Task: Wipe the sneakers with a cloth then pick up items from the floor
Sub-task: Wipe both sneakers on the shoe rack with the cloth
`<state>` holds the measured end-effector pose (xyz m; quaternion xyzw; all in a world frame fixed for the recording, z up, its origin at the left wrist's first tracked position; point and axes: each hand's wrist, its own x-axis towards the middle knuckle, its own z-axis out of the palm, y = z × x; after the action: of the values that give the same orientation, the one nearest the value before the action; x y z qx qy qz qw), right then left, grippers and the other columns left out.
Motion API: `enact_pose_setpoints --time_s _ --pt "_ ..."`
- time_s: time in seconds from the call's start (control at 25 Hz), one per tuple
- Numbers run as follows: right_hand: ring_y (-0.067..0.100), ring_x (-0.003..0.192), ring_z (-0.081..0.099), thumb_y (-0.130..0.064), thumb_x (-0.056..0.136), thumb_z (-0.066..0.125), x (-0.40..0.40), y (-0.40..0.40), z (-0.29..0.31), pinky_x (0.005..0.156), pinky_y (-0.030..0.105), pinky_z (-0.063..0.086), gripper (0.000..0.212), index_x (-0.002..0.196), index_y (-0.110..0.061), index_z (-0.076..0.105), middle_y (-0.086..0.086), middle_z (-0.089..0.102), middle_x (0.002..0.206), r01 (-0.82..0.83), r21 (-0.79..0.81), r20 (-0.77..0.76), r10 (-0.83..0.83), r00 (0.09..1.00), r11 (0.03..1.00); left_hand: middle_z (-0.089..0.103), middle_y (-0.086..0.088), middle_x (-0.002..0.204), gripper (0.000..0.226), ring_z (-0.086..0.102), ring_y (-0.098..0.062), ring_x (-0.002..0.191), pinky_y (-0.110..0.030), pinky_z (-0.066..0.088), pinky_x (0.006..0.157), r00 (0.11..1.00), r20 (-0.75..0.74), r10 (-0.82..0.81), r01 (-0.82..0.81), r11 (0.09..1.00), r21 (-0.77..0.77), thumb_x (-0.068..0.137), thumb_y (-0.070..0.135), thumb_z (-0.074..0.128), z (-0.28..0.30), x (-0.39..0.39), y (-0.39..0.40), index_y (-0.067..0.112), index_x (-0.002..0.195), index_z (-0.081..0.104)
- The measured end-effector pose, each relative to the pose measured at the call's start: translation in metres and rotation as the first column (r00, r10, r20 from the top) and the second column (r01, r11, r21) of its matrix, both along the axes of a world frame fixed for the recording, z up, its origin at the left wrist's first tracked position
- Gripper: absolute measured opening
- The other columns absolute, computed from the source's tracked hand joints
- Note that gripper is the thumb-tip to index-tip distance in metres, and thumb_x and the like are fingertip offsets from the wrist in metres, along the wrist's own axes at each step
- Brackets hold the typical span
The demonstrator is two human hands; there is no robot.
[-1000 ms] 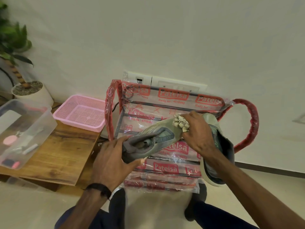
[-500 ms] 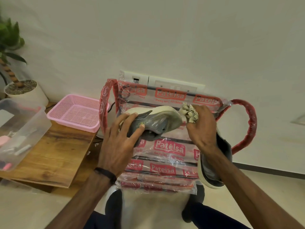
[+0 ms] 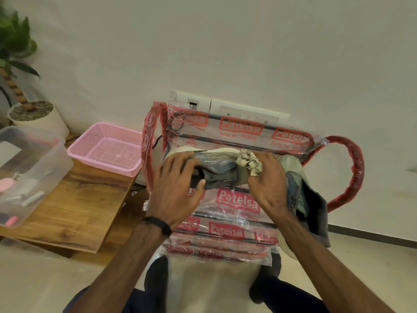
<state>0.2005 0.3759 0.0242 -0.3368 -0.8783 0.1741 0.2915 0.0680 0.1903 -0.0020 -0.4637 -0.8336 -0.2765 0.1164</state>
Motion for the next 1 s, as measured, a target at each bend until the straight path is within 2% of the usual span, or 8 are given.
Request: enact_pose_setpoints --time_s 0.08,0.2,0.4,0.48,0.64,0.76,0.84,1.0 --pt "0.017 0.094 0.057 -0.013 0.086 0.067 0.004 0.0 0.003 0.073 0.027 0.039 0.031 0.116 -0.018 0.069 0.0 0.064 0.102 0.019 -0.012 -0.012 -0.019 1.0 1.0 0.043 -0.001 0.147 0.048 0.038 -0.025 0.138 -0.05 0.031 0.114 0.999 -0.05 0.022 -0.029 0.989 -0.144 0.092 0.032 0.063 0.008 -0.007 0.017 0.027 0.136 0.045" --pt "0.016 0.095 0.058 -0.013 0.087 0.07 0.011 0.002 0.006 0.076 0.026 0.042 0.03 0.116 -0.018 0.07 0.0 0.066 0.105 0.044 -0.025 -0.044 -0.045 0.998 0.999 0.051 -0.002 0.14 0.046 0.045 -0.029 0.128 -0.053 0.038 0.105 0.987 -0.146 0.064 -0.1 0.961 -0.257 0.095 0.034 0.058 0.018 -0.023 0.038 0.029 0.138 0.045" --pt "0.012 0.09 0.057 -0.014 0.086 0.072 0.016 0.011 0.005 0.074 0.023 0.04 0.025 0.11 -0.02 0.07 -0.002 0.066 0.102 0.087 -0.05 -0.105 -0.092 0.99 0.995 0.063 0.002 0.122 0.027 0.052 -0.023 0.115 -0.047 0.042 0.096 0.954 -0.285 -0.09 -0.014 0.94 -0.341 0.1 0.04 0.053 0.023 -0.045 0.051 0.03 0.124 0.06" --pt "0.011 0.088 0.056 -0.012 0.086 0.07 0.016 0.012 0.006 0.07 0.017 0.038 0.024 0.109 -0.021 0.07 -0.003 0.065 0.1 0.085 -0.056 -0.124 -0.091 0.988 0.995 0.067 -0.002 0.115 0.023 0.057 -0.026 0.108 -0.047 0.048 0.089 0.932 -0.338 -0.134 0.023 0.949 -0.315 0.097 0.033 0.061 0.025 -0.048 0.051 0.024 0.118 0.063" --pt "0.004 0.089 0.051 -0.013 0.086 0.071 0.015 0.01 0.016 0.069 0.001 0.035 0.031 0.115 -0.023 0.069 -0.007 0.063 0.103 0.097 -0.059 -0.171 -0.106 0.98 0.994 0.068 -0.011 0.105 0.022 0.06 -0.034 0.097 -0.051 0.053 0.079 0.926 -0.371 -0.073 0.063 0.997 -0.039 0.093 0.024 0.067 0.027 -0.03 0.032 0.014 0.111 0.064" --pt "0.009 0.091 0.053 -0.009 0.084 0.071 0.014 0.0 0.02 0.072 0.014 0.04 0.035 0.116 -0.021 0.069 -0.004 0.063 0.104 0.047 -0.046 -0.189 -0.054 0.98 0.998 0.067 -0.011 0.103 0.032 0.061 -0.032 0.094 -0.049 0.056 0.078 0.923 -0.374 -0.093 0.12 0.992 0.049 0.095 0.037 0.054 0.009 0.011 0.003 0.013 0.112 0.065" --pt "0.015 0.095 0.055 -0.005 0.081 0.069 0.013 -0.013 0.013 0.076 0.027 0.045 0.039 0.117 -0.02 0.068 -0.001 0.062 0.104 -0.02 -0.002 -0.139 0.02 0.99 1.0 0.066 -0.009 0.103 0.034 0.059 -0.028 0.095 -0.049 0.056 0.077 0.911 -0.392 -0.13 0.15 0.988 0.02 0.088 0.033 0.071 -0.01 0.033 -0.011 0.014 0.116 0.066" --pt "0.02 0.103 0.053 -0.004 0.076 0.064 0.02 -0.025 -0.006 0.084 0.032 0.047 0.053 0.127 -0.02 0.064 -0.001 0.058 0.111 -0.061 0.057 0.01 0.061 0.998 0.996 0.067 -0.008 0.111 0.046 0.05 -0.027 0.11 -0.054 0.05 0.084 0.938 -0.324 -0.122 0.118 0.992 -0.033 0.073 0.034 0.087 -0.03 0.04 -0.016 0.018 0.113 0.071"
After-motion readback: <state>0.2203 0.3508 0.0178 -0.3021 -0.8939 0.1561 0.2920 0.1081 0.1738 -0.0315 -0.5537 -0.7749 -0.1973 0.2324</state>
